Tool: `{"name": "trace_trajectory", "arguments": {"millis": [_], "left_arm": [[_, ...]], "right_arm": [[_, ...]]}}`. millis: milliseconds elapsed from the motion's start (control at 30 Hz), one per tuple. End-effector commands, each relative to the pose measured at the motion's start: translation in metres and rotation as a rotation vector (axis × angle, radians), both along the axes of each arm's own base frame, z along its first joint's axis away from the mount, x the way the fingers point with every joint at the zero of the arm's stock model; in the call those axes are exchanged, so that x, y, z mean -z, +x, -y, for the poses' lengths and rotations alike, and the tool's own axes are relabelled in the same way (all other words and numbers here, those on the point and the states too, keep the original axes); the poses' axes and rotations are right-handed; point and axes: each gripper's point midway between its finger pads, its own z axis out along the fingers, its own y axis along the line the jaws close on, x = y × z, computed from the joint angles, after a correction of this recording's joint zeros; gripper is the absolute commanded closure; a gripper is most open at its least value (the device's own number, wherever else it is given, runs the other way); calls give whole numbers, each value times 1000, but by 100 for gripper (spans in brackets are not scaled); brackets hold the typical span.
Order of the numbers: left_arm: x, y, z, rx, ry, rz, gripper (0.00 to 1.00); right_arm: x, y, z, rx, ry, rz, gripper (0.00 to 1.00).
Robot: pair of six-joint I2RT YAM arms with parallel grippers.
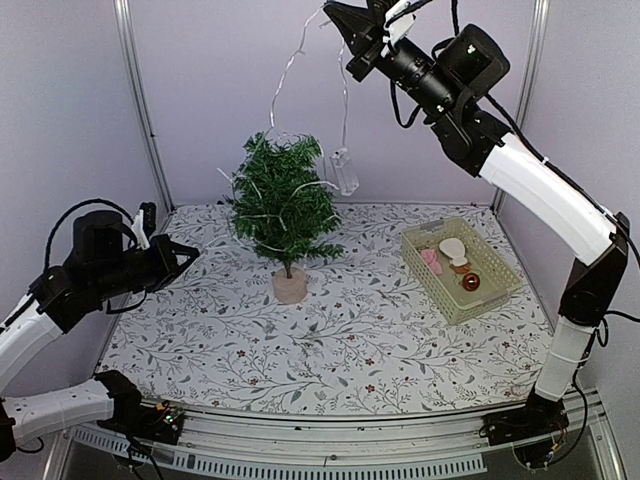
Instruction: Decorate the small christmas tree
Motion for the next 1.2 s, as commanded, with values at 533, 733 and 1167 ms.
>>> {"name": "trace_trajectory", "arguments": {"millis": [533,733,1167], "left_arm": [[0,134,-107,-570,-205,-133,100],[9,171,-118,-595,-215,-166,100],[5,176,-108,-381,-98,-39,71]], "right_arm": [[33,109,7,189,142,26,100],[58,146,14,207,157,-10,100],[74,147,3,56,140,-57,100]]}}
